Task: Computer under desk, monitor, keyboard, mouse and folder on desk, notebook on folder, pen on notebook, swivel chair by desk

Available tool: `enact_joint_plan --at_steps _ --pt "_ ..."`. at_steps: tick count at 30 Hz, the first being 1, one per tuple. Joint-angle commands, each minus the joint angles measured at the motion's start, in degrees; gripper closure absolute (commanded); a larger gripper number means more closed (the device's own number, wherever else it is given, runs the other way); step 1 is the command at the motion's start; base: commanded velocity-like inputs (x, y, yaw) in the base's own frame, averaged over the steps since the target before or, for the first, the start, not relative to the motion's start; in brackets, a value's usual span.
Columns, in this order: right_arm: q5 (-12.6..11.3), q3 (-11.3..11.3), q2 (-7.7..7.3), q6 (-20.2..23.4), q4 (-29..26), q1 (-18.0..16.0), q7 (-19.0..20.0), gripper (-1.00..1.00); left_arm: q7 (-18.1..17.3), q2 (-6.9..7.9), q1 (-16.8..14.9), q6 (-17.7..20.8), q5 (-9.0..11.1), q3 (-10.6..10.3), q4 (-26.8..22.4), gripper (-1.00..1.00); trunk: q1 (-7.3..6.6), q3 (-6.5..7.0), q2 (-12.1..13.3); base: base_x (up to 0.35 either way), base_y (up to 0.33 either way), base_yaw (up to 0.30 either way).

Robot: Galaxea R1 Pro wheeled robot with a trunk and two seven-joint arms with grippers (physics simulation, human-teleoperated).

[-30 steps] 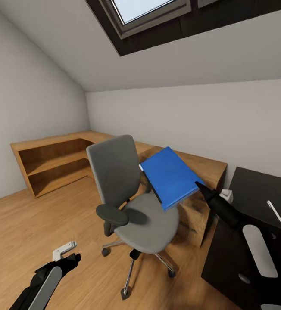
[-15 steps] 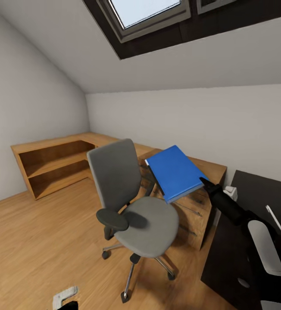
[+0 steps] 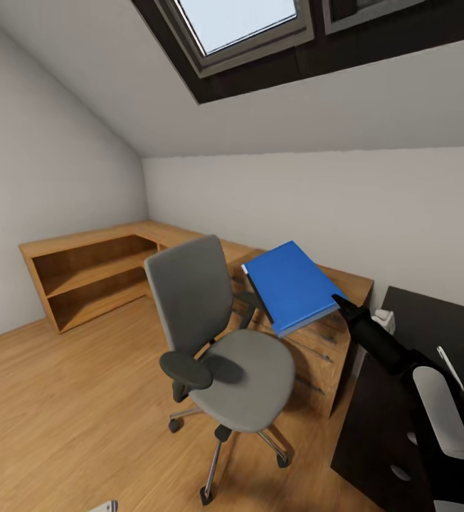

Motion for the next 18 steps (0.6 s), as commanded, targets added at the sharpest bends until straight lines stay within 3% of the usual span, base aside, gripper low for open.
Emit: enact_joint_plan --at_steps 1,4,8,13,16,18 --pt "-0.23 -0.1 0.04 0.29 -0.03 -0.04 -0.06 1.0 0.31 0.02 -0.04 -0.34 0.62 -0.45 -0.03 -1.0 -0.23 0.12 0.39 0.0 0.0 0.0" --pt "-0.1 -0.13 -0.07 0.45 -0.06 0.04 -0.3 1.0 0.31 -0.03 -0.04 -0.35 0.62 -0.4 -0.01 -1.0 -0.89 0.66 1.59 -0.047 0.0 0.0" --pt "0.04 -0.17 -0.08 0.44 -0.03 0.06 -0.38 1.0 0.31 0.01 -0.04 -0.34 0.7 -0.44 0.23 -1.0 -1.77 1.38 3.19 -0.286 0.0 -0.014" --pt "0.06 -0.34 -0.08 0.43 -0.03 0.06 -0.39 1.0 -0.26 -0.5 -0.04 -0.21 0.57 -0.67 4.32 -1.0 -2.87 2.28 5.2 -0.237 0.0 -0.197" --pt "0.06 -0.41 -0.08 0.43 0.03 0.06 -0.39 1.0 -2.6 -0.78 -0.04 -0.04 0.54 -0.7 5.33 -1.0 -3.53 2.82 6.4 -0.052 0.0 -0.258" --pt "0.16 -0.43 -0.08 0.43 0.11 0.06 -0.4 1.0 -6.11 -0.92 -0.04 0.18 0.55 -0.71 6.07 -1.0 -3.97 3.18 7.2 -0.009 0.0 -0.27"
